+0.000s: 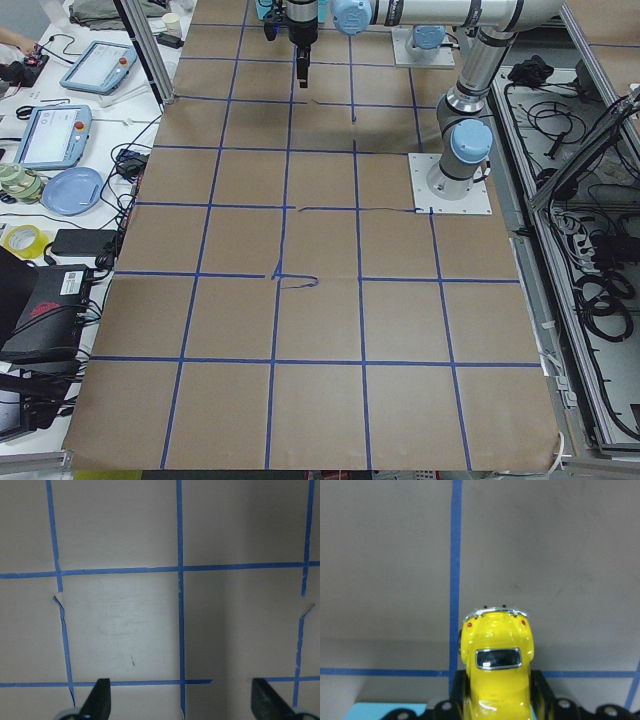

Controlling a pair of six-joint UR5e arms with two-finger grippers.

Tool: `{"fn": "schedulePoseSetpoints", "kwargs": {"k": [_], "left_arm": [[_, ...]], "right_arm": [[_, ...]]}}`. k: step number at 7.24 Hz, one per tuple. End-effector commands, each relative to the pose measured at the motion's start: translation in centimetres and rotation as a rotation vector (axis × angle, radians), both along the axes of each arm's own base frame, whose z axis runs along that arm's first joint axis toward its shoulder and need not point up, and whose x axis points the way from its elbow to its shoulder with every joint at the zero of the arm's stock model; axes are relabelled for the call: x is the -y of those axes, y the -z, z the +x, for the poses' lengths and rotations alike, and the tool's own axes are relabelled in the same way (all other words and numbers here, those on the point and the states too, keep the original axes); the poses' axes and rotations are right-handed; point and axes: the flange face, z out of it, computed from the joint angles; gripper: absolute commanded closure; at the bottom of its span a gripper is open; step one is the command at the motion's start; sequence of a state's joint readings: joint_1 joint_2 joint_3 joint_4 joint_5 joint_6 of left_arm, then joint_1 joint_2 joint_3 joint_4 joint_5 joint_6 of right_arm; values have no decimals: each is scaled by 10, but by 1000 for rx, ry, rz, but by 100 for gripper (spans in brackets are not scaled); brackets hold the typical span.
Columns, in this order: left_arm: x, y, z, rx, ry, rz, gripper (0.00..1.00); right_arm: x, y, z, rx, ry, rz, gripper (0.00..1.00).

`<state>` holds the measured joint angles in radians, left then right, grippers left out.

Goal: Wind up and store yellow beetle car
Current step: 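Lift the car with the right gripper and carry it over the bin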

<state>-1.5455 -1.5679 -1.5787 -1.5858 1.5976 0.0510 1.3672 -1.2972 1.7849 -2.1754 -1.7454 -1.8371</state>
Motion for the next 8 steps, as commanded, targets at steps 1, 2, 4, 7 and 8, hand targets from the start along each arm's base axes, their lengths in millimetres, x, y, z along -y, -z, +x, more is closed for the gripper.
{"fn": "schedulePoseSetpoints", "kwargs": {"k": [1, 2, 4, 7, 8], "left_arm": [[0, -1, 2, 7, -1, -3, 0], [1, 0, 3, 7, -3, -3, 0], [-4, -3, 3, 8, -4, 11, 0], [-4, -3, 5, 10, -7, 13, 0], [-5, -2, 4, 10, -6, 16, 0]], "right_arm": [[6, -40, -43, -36, 11, -8, 100], [-2, -42, -95, -38, 89, -5, 100], [-18, -20, -179, -38, 137, 19, 100], [-5, 65, -232, -30, 141, 60, 100], [-8, 74, -230, -23, 140, 78, 100]]}}
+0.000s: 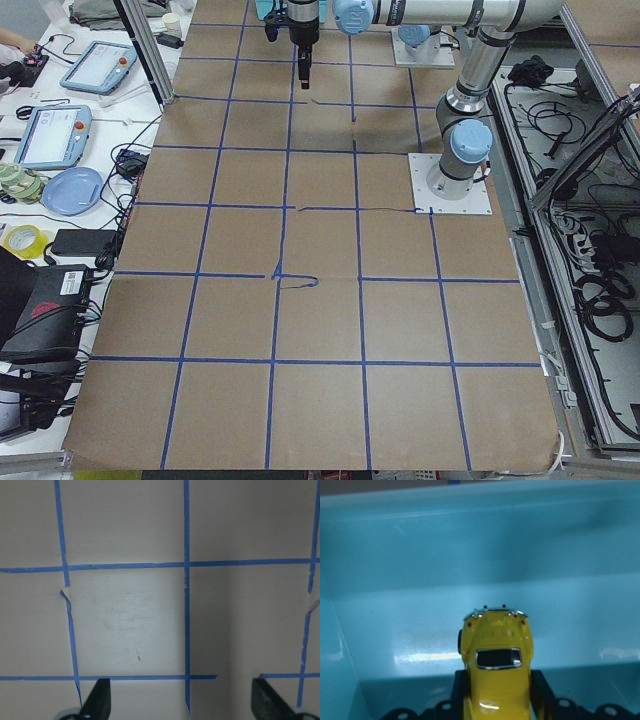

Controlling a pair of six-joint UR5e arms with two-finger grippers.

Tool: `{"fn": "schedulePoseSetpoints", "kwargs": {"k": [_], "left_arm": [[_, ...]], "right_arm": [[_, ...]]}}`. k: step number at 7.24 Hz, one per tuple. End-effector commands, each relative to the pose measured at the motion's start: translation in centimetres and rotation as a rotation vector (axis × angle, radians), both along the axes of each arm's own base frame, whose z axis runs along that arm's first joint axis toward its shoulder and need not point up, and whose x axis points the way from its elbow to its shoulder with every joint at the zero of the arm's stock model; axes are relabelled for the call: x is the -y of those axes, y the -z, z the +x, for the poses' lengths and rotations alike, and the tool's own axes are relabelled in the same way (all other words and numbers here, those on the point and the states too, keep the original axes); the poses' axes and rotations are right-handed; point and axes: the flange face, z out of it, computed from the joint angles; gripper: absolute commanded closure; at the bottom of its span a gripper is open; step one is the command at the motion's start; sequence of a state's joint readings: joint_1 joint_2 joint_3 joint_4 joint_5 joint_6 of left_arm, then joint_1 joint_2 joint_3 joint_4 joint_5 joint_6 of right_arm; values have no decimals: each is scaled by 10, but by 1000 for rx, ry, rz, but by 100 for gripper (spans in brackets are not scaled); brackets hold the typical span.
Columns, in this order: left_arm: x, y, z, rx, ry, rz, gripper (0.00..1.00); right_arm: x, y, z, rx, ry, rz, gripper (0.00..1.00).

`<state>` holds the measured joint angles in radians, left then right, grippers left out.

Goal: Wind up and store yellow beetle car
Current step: 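Lower the car into the light-blue bin and open the right gripper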

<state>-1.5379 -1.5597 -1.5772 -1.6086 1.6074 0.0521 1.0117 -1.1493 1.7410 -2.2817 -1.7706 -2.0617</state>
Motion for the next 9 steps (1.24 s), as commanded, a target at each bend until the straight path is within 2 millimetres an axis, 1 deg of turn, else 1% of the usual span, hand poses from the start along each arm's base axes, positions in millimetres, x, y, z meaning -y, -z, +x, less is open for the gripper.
{"fn": "schedulePoseSetpoints", "kwargs": {"k": [1, 2, 3, 4, 5, 6, 7, 8, 9], "left_arm": [[0, 1, 0, 2, 1, 4, 0], [0, 1, 0, 0, 1, 4, 0], [0, 1, 0, 0, 1, 4, 0], [0, 2, 0, -1, 1, 4, 0], [1, 0, 0, -3, -1, -6, 0], [2, 0, 1, -4, -3, -4, 0], [2, -1, 1, -6, 0, -7, 0], [2, -2, 2, -4, 51, -7, 0], [2, -1, 2, -5, 75, -6, 0]], "right_arm": [[-6, 33, -2, 26, 2, 42, 100], [-7, 35, -2, 24, 5, 38, 75], [-9, 30, -1, 25, 16, 40, 1], [-9, 25, 0, 22, 37, 32, 0], [-12, 3, 3, 32, 94, 18, 0], [-20, -37, 16, 49, 148, -22, 0], [-28, -79, 35, 129, 202, -113, 0], [-36, -117, 54, 146, 275, -170, 0], [-43, -149, 84, 169, 314, -129, 0]]}}
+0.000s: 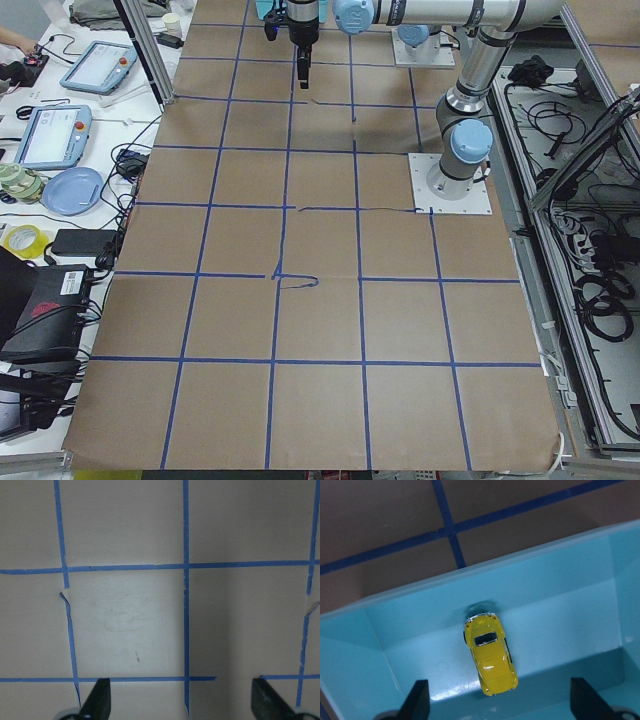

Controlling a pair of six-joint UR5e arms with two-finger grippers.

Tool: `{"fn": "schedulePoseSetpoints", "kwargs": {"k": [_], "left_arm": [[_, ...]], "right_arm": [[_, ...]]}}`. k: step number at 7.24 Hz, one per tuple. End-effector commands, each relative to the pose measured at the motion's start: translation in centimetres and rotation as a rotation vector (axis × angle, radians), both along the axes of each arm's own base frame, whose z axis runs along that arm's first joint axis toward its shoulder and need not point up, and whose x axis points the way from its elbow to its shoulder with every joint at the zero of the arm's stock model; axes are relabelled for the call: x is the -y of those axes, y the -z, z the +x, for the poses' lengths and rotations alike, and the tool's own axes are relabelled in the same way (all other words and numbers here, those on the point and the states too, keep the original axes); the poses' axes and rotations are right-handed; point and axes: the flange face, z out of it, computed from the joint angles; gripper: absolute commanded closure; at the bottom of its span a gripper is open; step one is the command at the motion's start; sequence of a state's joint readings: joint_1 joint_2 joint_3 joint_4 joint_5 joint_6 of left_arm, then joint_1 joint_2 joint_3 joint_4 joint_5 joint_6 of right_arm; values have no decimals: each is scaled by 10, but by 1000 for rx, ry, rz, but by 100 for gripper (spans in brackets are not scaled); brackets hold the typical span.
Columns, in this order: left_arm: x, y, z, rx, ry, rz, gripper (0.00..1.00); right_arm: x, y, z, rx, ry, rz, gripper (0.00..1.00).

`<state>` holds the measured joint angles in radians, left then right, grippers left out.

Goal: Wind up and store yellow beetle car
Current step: 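Lower the car into the light-blue bin and open the right gripper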

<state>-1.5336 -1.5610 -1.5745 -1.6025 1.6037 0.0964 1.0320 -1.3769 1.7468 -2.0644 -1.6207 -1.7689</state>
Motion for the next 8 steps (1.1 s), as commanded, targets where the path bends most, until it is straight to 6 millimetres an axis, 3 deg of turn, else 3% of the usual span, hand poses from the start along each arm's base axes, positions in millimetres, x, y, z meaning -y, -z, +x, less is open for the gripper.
{"fn": "schedulePoseSetpoints", "kwargs": {"k": [1, 2, 4, 6, 7, 8], "left_arm": [[0, 1, -1, -3, 37, 2, 0], [0, 1, -1, -5, 37, 1, 0], [0, 1, -1, -5, 37, 1, 0], [0, 2, 1, -2, 36, 0, 0], [0, 2, 0, -3, 36, 0, 0], [0, 2, -1, -5, 36, -2, 0]], "right_arm": [[-17, -87, 57, 64, 134, 31, 0], [-20, -114, 87, 94, 257, 69, 0], [-22, -152, 152, 99, 562, -29, 0], [-31, -167, 238, 117, 568, -64, 0], [-37, -170, 276, 135, 698, -80, 0], [-42, -171, 298, 144, 798, -90, 0]]}}
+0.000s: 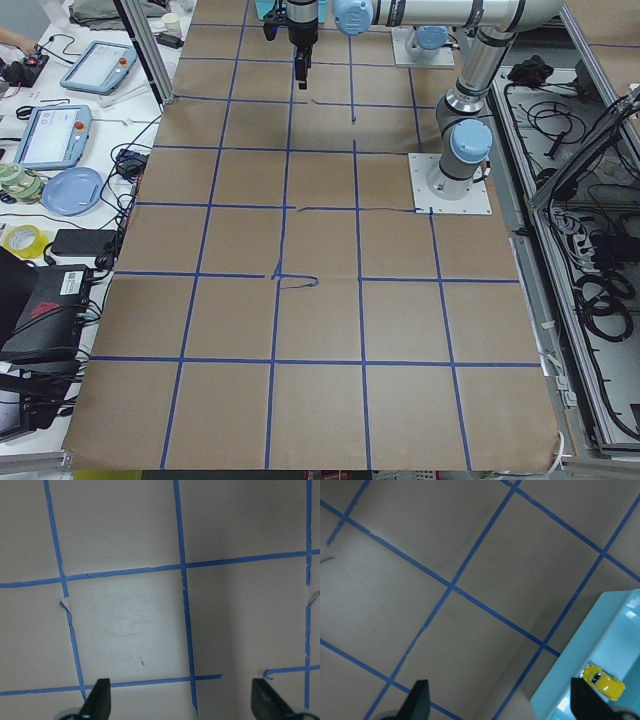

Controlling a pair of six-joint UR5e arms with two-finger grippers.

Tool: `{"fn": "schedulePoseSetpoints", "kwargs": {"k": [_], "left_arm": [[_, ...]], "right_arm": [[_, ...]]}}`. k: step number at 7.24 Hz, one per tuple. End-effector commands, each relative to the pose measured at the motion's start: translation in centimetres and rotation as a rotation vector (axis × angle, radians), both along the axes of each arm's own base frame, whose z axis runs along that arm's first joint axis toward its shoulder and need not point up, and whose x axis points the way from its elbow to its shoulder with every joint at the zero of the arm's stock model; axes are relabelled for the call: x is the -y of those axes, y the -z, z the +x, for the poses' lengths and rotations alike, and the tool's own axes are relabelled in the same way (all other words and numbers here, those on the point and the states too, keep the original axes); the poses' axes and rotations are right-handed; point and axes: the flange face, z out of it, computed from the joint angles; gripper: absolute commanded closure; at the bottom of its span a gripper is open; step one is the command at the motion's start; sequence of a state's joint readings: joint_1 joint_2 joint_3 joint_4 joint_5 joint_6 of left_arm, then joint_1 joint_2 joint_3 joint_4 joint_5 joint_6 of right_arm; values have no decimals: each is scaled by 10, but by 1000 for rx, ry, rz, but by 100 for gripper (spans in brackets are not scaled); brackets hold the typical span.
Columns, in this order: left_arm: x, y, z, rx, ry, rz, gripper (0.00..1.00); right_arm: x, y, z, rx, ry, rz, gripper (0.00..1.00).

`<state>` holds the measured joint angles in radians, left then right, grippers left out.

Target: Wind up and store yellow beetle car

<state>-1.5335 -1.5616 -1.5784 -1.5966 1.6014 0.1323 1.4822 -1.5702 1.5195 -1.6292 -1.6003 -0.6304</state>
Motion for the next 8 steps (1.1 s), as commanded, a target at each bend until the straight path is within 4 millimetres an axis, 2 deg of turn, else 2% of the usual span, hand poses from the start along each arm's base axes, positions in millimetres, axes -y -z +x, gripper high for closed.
{"fn": "schedulePoseSetpoints", "kwargs": {"k": [1, 3, 5, 6, 8], "left_arm": [[0, -1, 0, 0, 0, -1, 0], [0, 1, -1, -1, -1, 2, 0], [0, 4, -2, -6, -6, -6, 0], [1, 3, -1, -6, -2, -9, 0], [3, 2, -1, -7, -3, -28, 0]], "right_arm": [[-10, 0, 44, 24, 218, -7, 0], [-14, 0, 51, 46, 342, 4, 0], [-21, -6, 79, 54, 401, -9, 0], [-20, -6, 81, 68, 470, -11, 0], [-20, -8, 81, 78, 482, -23, 0]]}}
